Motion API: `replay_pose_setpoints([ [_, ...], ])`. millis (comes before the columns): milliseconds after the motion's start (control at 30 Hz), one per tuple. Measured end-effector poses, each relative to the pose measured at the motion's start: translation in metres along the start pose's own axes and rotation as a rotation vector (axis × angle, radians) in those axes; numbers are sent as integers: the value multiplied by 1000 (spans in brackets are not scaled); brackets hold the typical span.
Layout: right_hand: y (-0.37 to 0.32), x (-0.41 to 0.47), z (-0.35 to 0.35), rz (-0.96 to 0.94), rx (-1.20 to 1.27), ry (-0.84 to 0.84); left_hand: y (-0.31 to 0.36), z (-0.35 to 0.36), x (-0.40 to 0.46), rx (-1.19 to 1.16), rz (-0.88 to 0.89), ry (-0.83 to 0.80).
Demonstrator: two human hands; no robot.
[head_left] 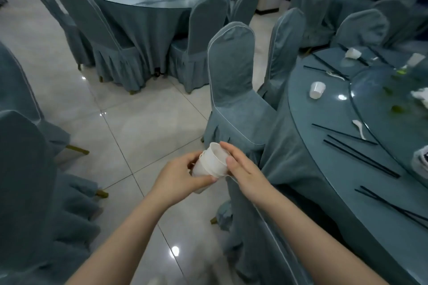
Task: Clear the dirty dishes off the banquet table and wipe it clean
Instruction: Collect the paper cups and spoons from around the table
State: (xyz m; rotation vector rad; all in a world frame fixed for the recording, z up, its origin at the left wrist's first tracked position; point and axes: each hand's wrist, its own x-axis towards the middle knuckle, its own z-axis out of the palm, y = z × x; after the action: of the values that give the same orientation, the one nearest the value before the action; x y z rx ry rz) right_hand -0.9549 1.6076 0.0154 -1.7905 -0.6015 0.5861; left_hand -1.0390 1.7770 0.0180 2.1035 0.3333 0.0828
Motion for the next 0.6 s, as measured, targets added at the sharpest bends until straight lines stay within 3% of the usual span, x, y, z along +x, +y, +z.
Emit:
replay_pose_setpoints([
  [267,-24,37,43,46,-13,235,-37,-74,31,-128,56,-14],
  [600,-15,75,1,129,-6,557,-25,-107,117,-162,148,-97],
])
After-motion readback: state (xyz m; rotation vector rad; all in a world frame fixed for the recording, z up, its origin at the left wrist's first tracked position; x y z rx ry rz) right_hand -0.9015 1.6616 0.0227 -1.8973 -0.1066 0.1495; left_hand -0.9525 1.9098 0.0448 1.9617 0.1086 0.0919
